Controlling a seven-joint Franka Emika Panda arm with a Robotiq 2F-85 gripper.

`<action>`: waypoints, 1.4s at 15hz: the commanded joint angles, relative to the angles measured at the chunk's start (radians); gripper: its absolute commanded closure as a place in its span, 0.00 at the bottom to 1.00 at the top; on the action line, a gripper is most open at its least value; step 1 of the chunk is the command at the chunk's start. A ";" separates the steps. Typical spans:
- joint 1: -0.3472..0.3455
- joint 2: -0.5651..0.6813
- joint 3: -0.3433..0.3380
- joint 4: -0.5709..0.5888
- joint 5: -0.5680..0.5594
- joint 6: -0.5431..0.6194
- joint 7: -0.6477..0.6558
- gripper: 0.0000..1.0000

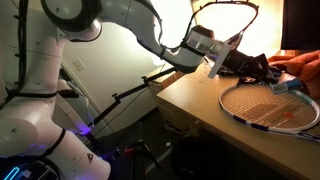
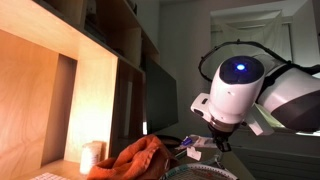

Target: Drop the box on the racket onto the floor

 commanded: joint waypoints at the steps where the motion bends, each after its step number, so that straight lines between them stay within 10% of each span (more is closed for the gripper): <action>1: 0.003 -0.051 0.070 -0.056 -0.099 -0.252 0.155 0.96; 8: -0.008 -0.006 0.214 -0.041 -0.139 -0.822 0.342 0.96; 11: -0.047 0.000 0.272 -0.033 -0.127 -0.895 0.329 0.96; 16: -0.110 -0.022 0.336 -0.066 -0.169 -0.794 0.295 0.95; 21: -0.144 -0.017 0.359 -0.069 -0.193 -0.737 0.271 0.52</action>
